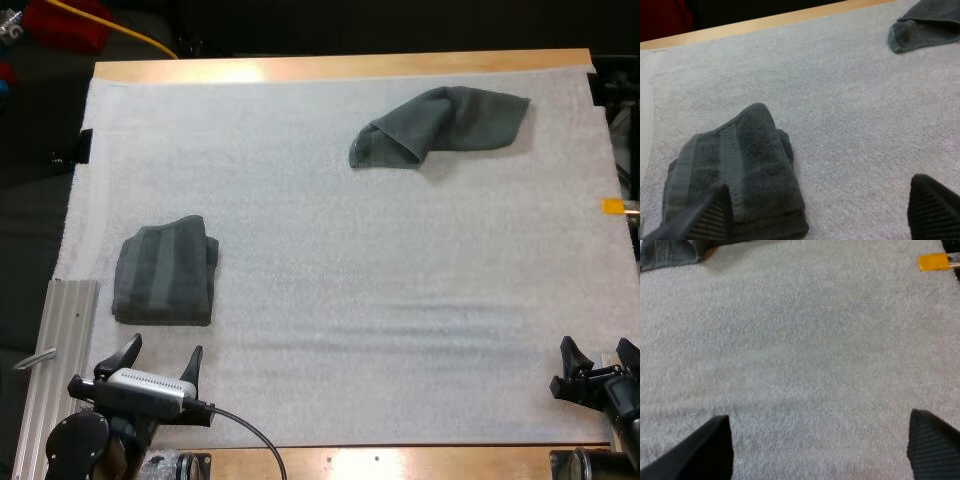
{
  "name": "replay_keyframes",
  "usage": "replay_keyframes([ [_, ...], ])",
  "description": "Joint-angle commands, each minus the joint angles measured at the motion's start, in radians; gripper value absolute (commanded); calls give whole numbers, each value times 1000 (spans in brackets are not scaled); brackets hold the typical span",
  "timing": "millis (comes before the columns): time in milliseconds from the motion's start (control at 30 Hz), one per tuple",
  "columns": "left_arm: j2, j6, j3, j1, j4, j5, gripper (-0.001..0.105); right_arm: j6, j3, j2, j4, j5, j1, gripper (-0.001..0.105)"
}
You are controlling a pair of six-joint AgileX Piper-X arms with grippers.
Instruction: Pick towel from pile, fold and stack
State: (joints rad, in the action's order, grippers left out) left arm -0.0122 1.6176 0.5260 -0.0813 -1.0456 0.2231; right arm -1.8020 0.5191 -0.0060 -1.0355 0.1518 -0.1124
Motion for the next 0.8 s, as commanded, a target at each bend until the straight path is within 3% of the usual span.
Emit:
replay_keyframes([
  [0,-137,-3,1,8,7,5,69,-3,5,-47,8,1,8,70],
  [233,-137,-3,1,98,7,5,69,-3,5,-47,8,1,78,70],
  [767,-137,-3,1,99,7,5,69,-3,5,-47,8,1,82,70],
])
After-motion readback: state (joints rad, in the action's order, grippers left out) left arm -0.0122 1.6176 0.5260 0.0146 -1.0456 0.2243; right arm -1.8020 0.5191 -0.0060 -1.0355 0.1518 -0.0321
